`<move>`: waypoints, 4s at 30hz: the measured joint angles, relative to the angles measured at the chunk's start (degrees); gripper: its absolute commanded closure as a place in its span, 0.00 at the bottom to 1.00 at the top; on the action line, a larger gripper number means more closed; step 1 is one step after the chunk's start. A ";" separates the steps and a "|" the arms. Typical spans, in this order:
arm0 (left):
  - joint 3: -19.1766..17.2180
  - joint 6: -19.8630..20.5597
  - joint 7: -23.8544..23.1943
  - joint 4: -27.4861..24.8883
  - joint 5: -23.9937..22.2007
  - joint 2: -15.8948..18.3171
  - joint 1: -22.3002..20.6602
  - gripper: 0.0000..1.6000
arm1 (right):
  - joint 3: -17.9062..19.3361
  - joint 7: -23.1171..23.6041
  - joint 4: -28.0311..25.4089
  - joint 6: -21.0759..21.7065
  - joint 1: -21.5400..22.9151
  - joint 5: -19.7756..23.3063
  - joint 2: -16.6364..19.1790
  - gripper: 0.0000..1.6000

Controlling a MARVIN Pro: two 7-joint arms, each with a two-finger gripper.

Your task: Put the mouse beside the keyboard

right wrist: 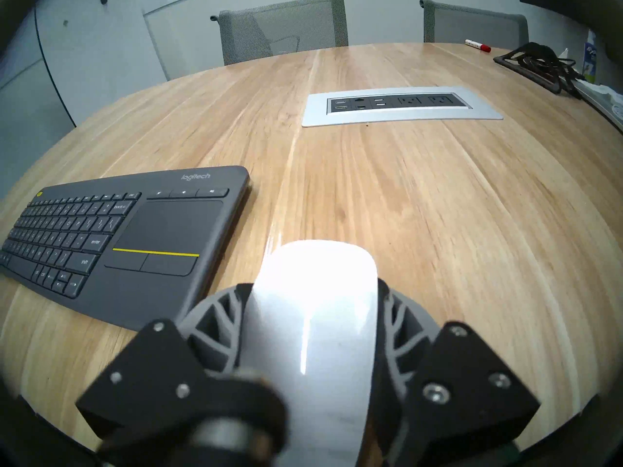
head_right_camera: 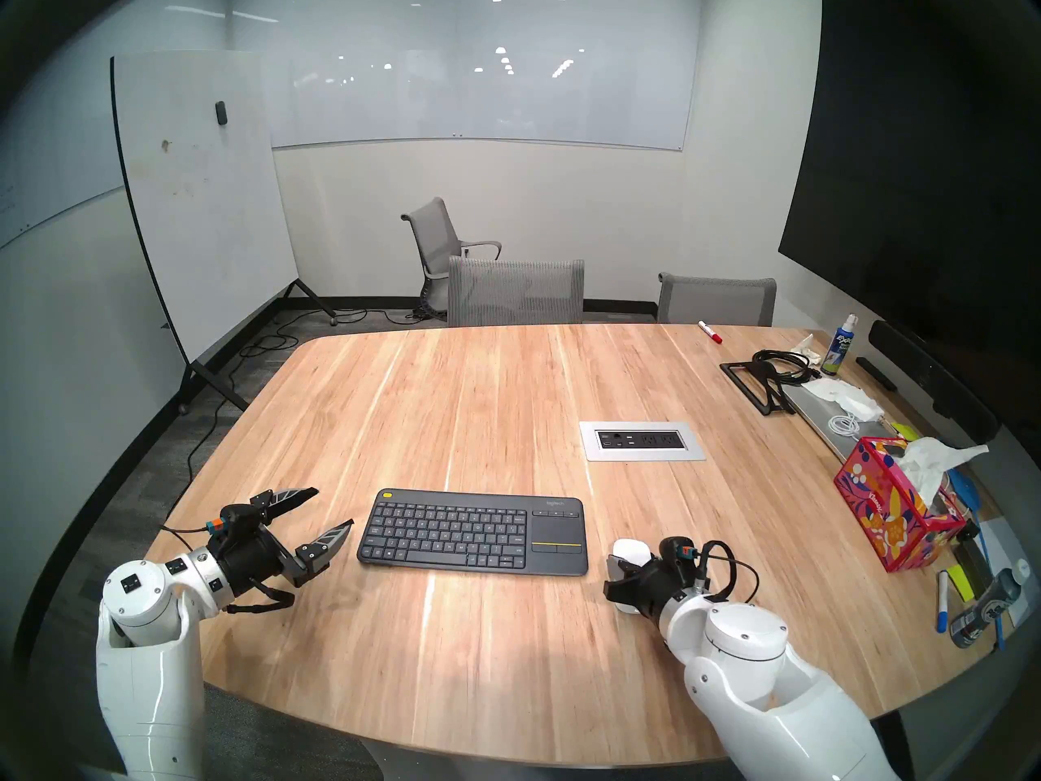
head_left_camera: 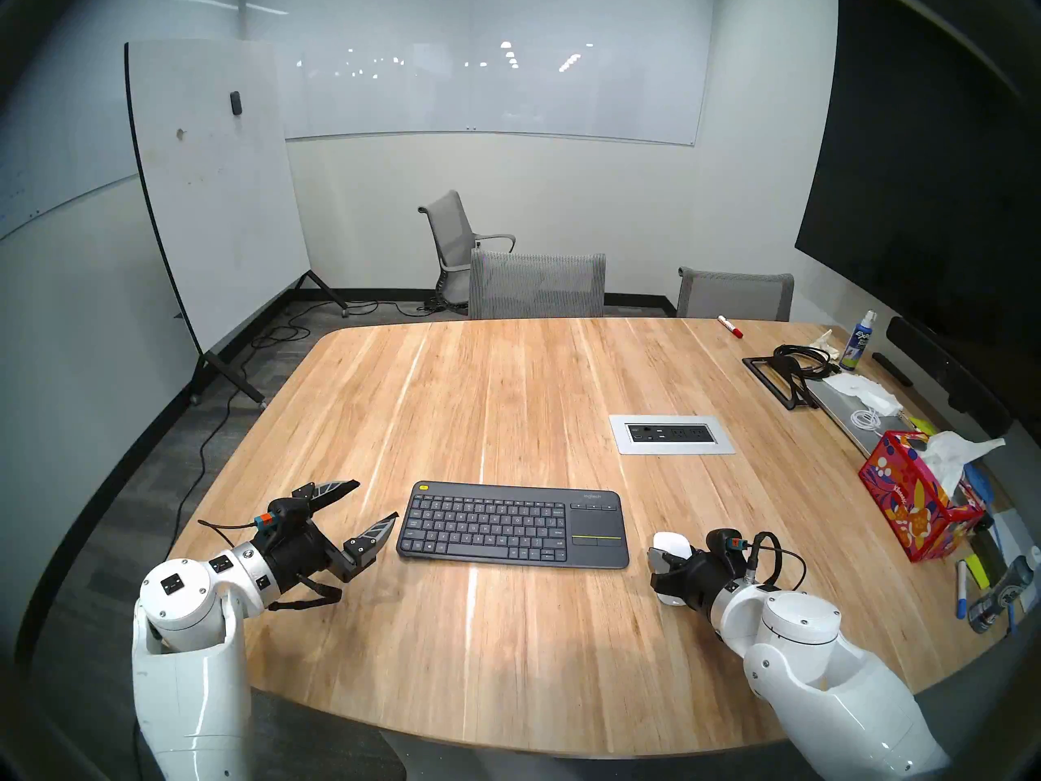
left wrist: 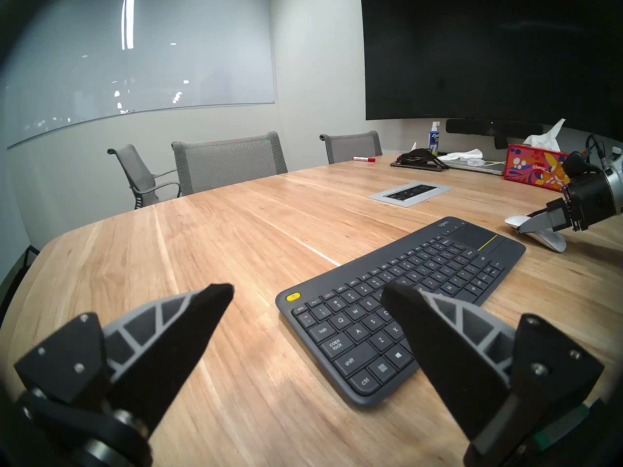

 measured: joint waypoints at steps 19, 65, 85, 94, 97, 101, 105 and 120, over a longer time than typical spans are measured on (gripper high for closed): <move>-0.01 0.00 -0.01 0.00 0.01 -0.01 -0.01 0.00 | -0.09 0.69 1.50 0.22 1.12 -0.80 0.43 0.00; -0.04 -0.03 -0.08 0.00 0.02 -0.02 -0.07 0.00 | 4.37 -1.14 -13.88 -16.02 -16.83 -13.66 4.96 0.00; -0.06 -0.07 -0.19 0.00 0.02 -0.02 -0.17 0.00 | 5.05 -0.38 -10.99 -35.09 -27.40 -33.55 5.05 0.00; -0.07 -0.07 -0.22 0.00 0.02 -0.03 -0.19 0.00 | 7.54 0.79 -10.93 -43.84 -30.57 -34.64 4.03 0.00; -0.07 -0.07 -0.23 0.00 0.02 -0.03 -0.19 0.00 | 7.95 1.32 -10.82 -46.23 -31.35 -34.80 3.73 0.00; -0.07 -0.07 -0.23 0.00 0.02 -0.04 -0.19 0.00 | 8.62 2.28 -10.34 -49.96 -32.46 -34.90 3.29 0.00; -0.08 -0.07 -0.23 0.00 0.03 -0.04 -0.19 0.00 | 9.02 3.08 -9.68 -53.18 -33.09 -35.15 2.89 0.00; -0.09 -0.06 -0.23 0.00 0.08 -0.06 -0.17 0.00 | 9.21 5.54 -4.87 -65.08 -33.07 -34.74 1.92 0.00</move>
